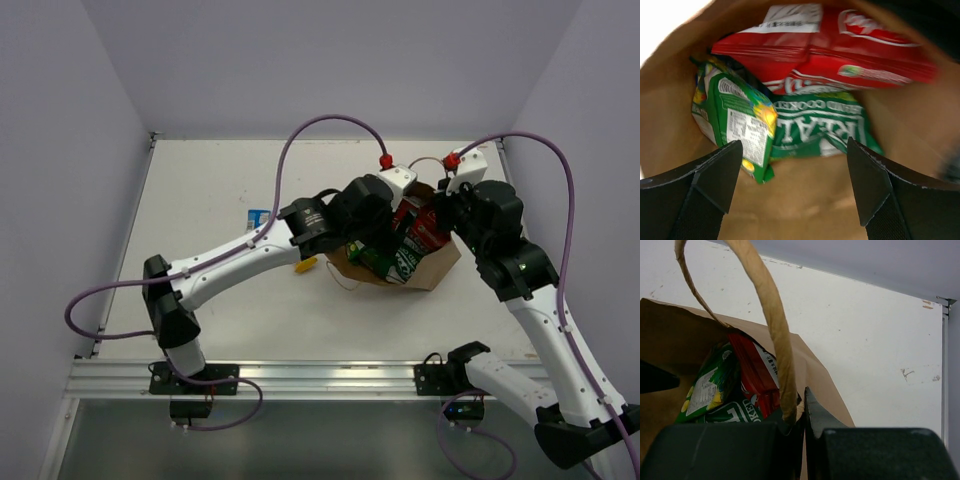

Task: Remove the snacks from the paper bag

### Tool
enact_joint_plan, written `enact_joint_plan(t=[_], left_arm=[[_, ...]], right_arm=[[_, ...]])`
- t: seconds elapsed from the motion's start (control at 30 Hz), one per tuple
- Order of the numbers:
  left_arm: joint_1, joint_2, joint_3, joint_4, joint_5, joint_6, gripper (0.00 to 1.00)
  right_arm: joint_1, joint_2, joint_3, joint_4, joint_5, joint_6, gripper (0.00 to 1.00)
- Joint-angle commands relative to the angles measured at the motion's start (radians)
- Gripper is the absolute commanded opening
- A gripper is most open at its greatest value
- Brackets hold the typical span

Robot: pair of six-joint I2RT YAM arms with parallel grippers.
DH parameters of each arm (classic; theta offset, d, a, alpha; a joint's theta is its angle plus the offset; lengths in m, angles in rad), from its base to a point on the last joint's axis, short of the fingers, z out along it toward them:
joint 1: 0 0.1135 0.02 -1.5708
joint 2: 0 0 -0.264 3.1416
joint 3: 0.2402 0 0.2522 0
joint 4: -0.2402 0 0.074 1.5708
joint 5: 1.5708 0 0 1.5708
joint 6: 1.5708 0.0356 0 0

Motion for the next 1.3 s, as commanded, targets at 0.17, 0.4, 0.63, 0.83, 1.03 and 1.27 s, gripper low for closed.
enact_joint_plan(t=[0.17,0.4,0.63,0.83,1.03,1.27], left_arm=[[0.001,0.150,0.094,-0.018,-0.198,-0.007,0.83],[0.012,0.219,0.103,-0.028,-0.286,-0.007,0.55],[0.014,0.136,0.135,-0.064,-0.274,-0.007,0.00],[0.012,-0.054,0.175,-0.100,-0.176,-0.011,0.00],[0.023,-0.275,0.160,-0.113,-0.229,-0.005,0.00],[0.243,-0.428,0.033,-0.173,-0.360,0.021,0.00]], right_arm=[[0.000,-0.038,-0.018,0.087,0.002,-0.006,0.00],[0.001,-0.051,-0.032,0.098,0.010,-0.010,0.00],[0.001,-0.051,-0.041,0.104,0.013,-0.010,0.00],[0.000,-0.056,-0.046,0.108,0.027,-0.013,0.00],[0.001,-0.056,-0.049,0.109,0.037,-0.016,0.00],[0.001,-0.062,-0.047,0.107,0.045,-0.013,0.00]])
